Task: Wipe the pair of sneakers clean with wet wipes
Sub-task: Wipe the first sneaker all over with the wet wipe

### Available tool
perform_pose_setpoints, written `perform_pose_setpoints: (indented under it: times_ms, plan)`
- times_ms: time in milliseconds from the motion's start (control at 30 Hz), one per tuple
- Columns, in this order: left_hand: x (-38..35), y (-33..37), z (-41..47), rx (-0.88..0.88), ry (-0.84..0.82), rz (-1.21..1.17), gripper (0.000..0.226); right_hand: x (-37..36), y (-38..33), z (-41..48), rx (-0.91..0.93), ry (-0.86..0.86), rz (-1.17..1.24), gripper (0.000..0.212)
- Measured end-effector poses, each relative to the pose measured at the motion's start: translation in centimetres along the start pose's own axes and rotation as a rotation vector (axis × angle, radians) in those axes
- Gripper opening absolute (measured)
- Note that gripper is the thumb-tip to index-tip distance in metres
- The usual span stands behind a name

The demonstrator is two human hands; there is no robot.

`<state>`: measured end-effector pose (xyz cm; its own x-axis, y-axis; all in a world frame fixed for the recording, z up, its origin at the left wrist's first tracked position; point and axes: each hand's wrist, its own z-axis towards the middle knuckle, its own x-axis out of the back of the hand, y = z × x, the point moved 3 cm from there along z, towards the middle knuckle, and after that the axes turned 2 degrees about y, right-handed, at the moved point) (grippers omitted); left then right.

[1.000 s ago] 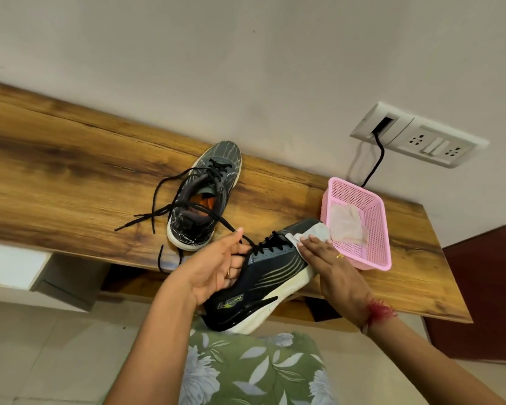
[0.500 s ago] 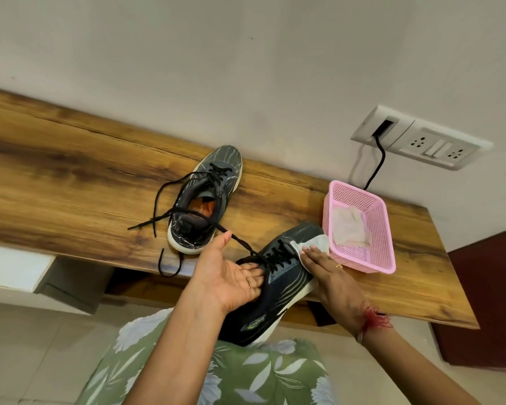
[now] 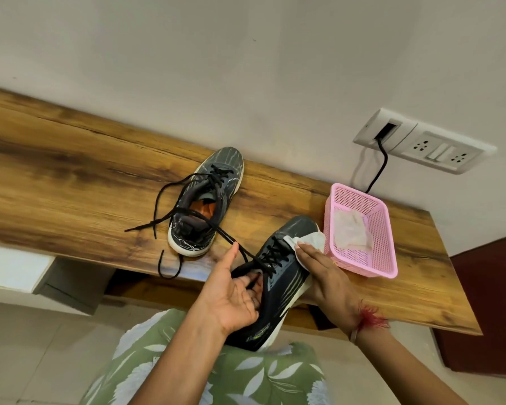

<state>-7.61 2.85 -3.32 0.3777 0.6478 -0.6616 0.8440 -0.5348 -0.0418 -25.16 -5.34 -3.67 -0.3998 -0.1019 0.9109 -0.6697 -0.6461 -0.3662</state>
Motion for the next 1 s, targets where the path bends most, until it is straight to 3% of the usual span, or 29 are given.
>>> perform_pose_setpoints:
  times_ms: [100,200,267,333,433,533,600,700,800,1000]
  plan:
    - [-0.6,-0.3,0.0,-0.018,-0.044,0.116,0.079,1.3,0.2,-0.5,-0.019,0.047,0.019,0.05]
    - [-1.5,0.1,0.1,-0.065,-0.096,0.199,0.078,3.2,0.5,0.0,-0.191,0.253,0.121,0.047]
    - [-1.6,0.6,0.3,-0.099,-0.088,0.226,0.073,4.5,0.1,0.8,-0.419,0.456,0.442,0.037]
    - [-1.5,1.1,0.2,-0.124,-0.071,0.244,0.067,5.7,-0.3,2.1,-0.642,0.599,0.969,0.029]
    - [-1.4,1.7,-0.2,-0.129,-0.084,0.244,0.067,7.6,-0.2,3.8,-0.831,0.668,1.575,0.036]
    - [-1.5,1.9,-0.4,-0.147,-0.091,0.258,0.067,8.8,-0.3,4.0,-0.959,0.695,1.873,0.037]
    - [-1.6,2.0,-0.6,-0.158,-0.097,0.273,0.066,9.3,-0.7,3.9,-0.98,0.705,1.925,0.04]
    - [-1.9,2.1,-1.0,-0.179,-0.107,0.321,0.064,9.7,-1.0,3.8,-0.883,0.663,1.957,0.066]
    - [-2.1,2.8,-1.5,-0.239,-0.112,0.413,0.066,9.5,-1.1,3.6,-0.815,0.624,1.924,0.073]
    - [-2.0,3.9,-2.5,-0.314,-0.097,0.392,0.07,7.4,-0.7,2.8,-0.738,0.748,1.449,0.039]
